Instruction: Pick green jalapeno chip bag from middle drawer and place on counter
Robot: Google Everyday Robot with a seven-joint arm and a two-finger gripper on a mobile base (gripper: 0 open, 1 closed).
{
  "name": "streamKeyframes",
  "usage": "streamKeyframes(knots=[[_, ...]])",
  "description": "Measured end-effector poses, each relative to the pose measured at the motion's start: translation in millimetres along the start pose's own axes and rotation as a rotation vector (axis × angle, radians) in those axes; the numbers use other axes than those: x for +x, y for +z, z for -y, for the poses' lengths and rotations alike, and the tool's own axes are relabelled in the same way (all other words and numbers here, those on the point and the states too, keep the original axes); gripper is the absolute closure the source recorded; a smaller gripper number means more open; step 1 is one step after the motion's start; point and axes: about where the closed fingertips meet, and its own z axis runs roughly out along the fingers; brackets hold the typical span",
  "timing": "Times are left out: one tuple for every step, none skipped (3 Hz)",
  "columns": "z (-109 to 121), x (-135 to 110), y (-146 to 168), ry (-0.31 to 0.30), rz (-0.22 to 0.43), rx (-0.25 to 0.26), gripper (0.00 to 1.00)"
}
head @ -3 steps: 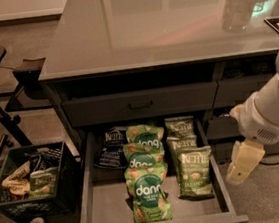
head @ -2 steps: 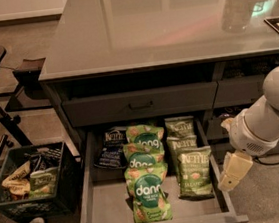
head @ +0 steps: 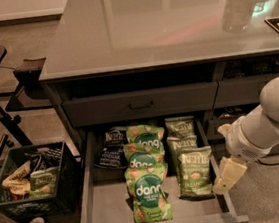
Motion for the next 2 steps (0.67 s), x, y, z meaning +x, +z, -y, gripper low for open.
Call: streamKeyframes(knots=[[11.6,14.9,47.8,0.054,0.074,0.010,0.00],[36.3,23.2,87.2,0.121,0.183,0.059,0.00]])
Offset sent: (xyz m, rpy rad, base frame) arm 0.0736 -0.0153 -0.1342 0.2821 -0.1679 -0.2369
